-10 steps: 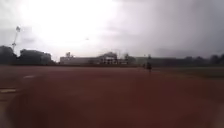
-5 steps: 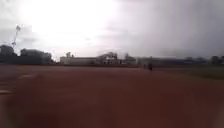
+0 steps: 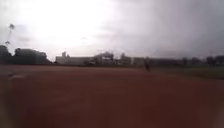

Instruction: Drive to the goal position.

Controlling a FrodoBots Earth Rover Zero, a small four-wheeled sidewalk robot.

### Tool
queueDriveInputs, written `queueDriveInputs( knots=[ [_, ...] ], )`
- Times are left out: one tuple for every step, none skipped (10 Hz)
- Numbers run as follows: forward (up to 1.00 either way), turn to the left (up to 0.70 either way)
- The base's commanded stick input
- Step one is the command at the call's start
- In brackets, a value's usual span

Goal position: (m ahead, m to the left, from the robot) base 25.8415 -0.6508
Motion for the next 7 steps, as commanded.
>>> queueDriveInputs(
  knots=[
    [0.50, 0.00],
    [0.50, 0.00],
    [0.50, 0.00],
    [0.50, 0.00],
    [0.50, 0.00],
    [0.50, 0.00],
    [0.50, 0.00]
  ],
)
